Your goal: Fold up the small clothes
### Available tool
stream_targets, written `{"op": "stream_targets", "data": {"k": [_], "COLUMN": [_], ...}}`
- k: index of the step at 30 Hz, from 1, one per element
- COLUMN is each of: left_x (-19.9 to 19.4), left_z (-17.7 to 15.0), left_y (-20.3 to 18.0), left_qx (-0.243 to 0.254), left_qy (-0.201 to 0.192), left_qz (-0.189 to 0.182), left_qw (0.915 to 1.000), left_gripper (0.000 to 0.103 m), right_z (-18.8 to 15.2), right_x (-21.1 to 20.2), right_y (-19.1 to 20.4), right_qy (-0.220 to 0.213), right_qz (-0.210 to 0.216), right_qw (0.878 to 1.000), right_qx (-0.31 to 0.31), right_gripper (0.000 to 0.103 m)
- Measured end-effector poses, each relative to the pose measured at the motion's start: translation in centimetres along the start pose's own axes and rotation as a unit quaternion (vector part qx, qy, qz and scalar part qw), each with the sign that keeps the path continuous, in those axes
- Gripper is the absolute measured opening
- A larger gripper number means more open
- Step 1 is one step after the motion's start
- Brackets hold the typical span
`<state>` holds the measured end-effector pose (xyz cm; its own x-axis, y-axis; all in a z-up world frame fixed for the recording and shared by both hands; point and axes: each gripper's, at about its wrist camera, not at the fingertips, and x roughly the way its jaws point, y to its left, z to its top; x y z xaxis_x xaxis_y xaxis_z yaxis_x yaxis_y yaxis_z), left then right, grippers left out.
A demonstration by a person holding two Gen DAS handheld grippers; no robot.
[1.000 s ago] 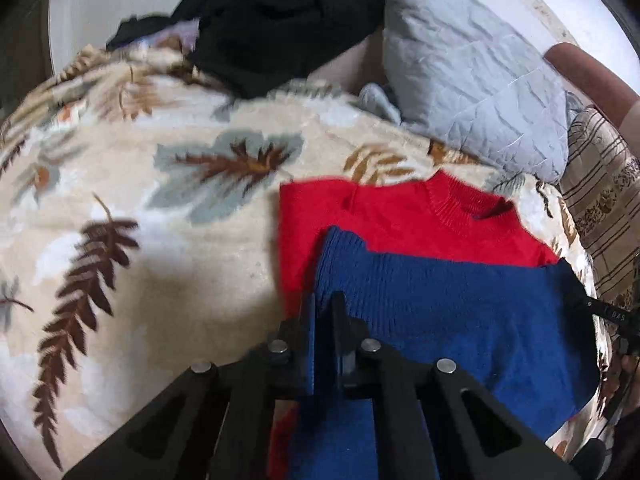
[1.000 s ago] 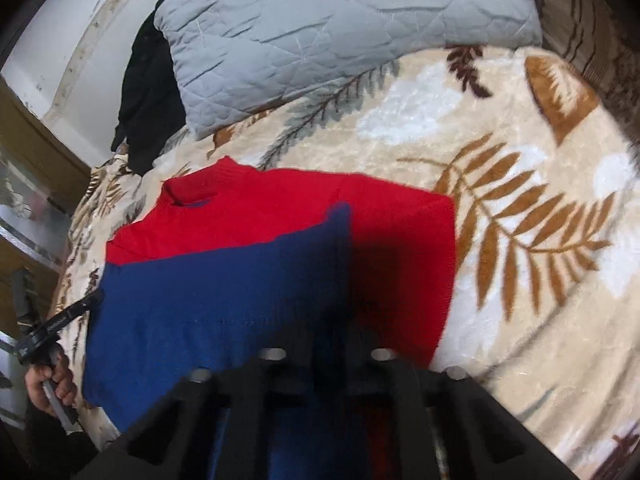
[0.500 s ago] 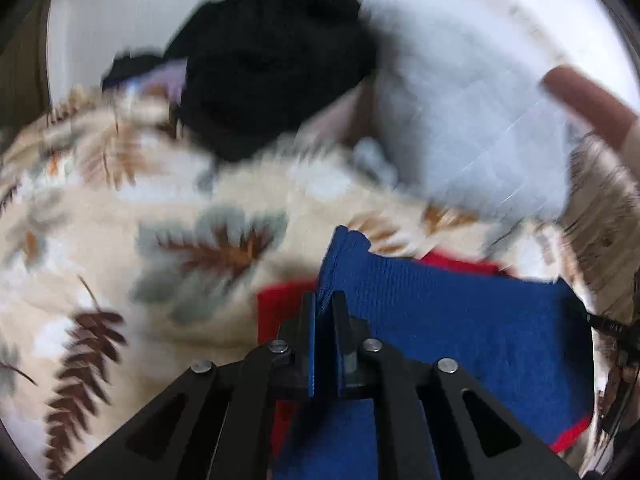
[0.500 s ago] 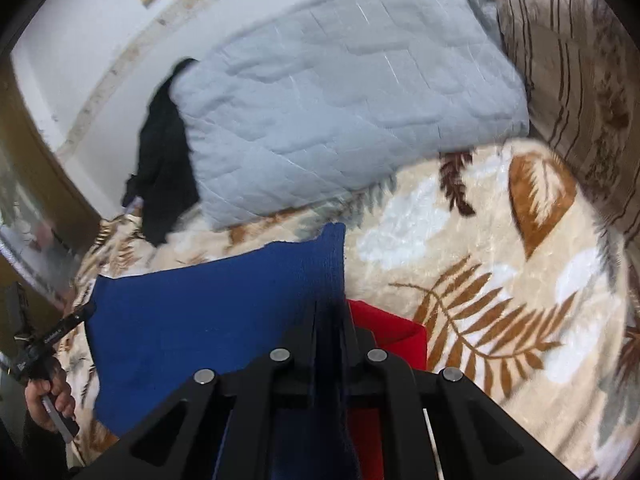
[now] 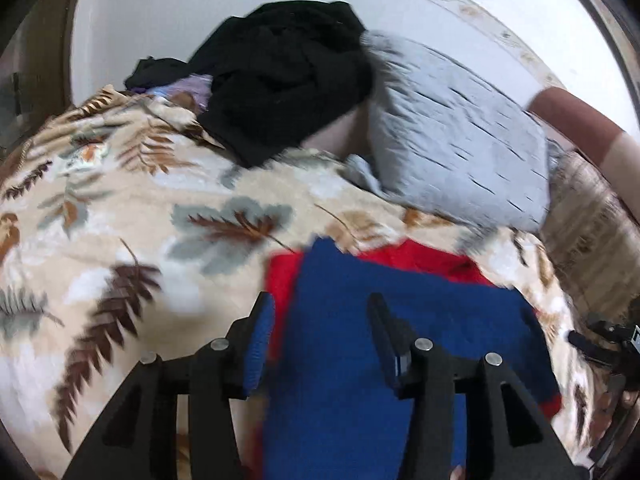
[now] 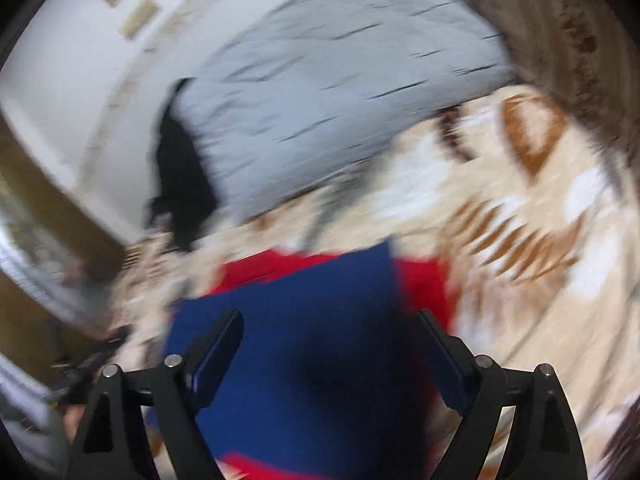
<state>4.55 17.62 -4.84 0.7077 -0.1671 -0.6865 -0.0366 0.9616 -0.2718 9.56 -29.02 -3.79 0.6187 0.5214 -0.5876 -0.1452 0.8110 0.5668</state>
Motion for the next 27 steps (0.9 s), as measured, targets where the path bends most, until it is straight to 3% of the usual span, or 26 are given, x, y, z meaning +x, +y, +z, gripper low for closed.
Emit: {"op": "stream_targets", "data": {"k": [3, 4, 6, 7, 9, 13, 19, 22, 24, 27], "left_x": [1.4, 2.6, 5.3, 5.2, 4.5, 4.7, 4.6, 4.6, 4.7, 4.7], "left_z": [-2.9, -3.9, -5.9, -6.4, -6.6, -6.3, -6.9, -6.9, -7.0, -6.9], "left_y": [-1.2, -1.2, -0.6, -0.5, -1.0, -0.7, -0.8, -0.4, -0.3, -0.3], "left_qx": [0.013, 0.016, 0.020, 0.031, 0.046, 0.026, 0.045, 0.040, 0.042, 0.040], "left_qy": [0.031, 0.051, 0.103, 0.081, 0.074, 0.076, 0.061, 0.059, 0.058, 0.057], "left_qz": [-0.001, 0.013, 0.047, 0.050, 0.054, 0.048, 0.045, 0.036, 0.033, 0.032], "left_qw": [0.9994, 0.9985, 0.9933, 0.9949, 0.9947, 0.9956, 0.9961, 0.9968, 0.9969, 0.9971], "left_gripper": [0.050, 0.050, 0.050, 0.050, 0.050, 0.051, 0.052, 0.052, 0.052, 0.053], "right_z": [-3.4, -4.1, -5.8, -6.1, -6.0, -3.9, -0.1, 1.2, 0.9, 1.1], "right_x": [1.9, 2.4, 4.1, 4.4, 3.5, 2.2, 5.0, 7.2, 7.4, 6.2], "right_y": [0.6, 0.4, -2.3, -3.7, -5.0, -3.2, -5.2, -8.7, -10.8, -9.5], "right_qy": [0.043, 0.048, 0.059, 0.058, 0.042, 0.033, 0.040, 0.043, 0.032, 0.026], "right_qz": [0.063, 0.062, 0.018, 0.020, 0.053, 0.057, 0.082, 0.046, 0.083, 0.068], "right_qw": [0.997, 0.996, 0.996, 0.994, 0.989, 0.994, 0.989, 0.984, 0.972, 0.979], "right_qx": [0.027, 0.033, 0.069, 0.094, 0.133, 0.087, 0.121, 0.164, 0.216, 0.193], "right_gripper": [0.089, 0.089, 0.087, 0.085, 0.081, 0.083, 0.083, 0.083, 0.082, 0.083]}}
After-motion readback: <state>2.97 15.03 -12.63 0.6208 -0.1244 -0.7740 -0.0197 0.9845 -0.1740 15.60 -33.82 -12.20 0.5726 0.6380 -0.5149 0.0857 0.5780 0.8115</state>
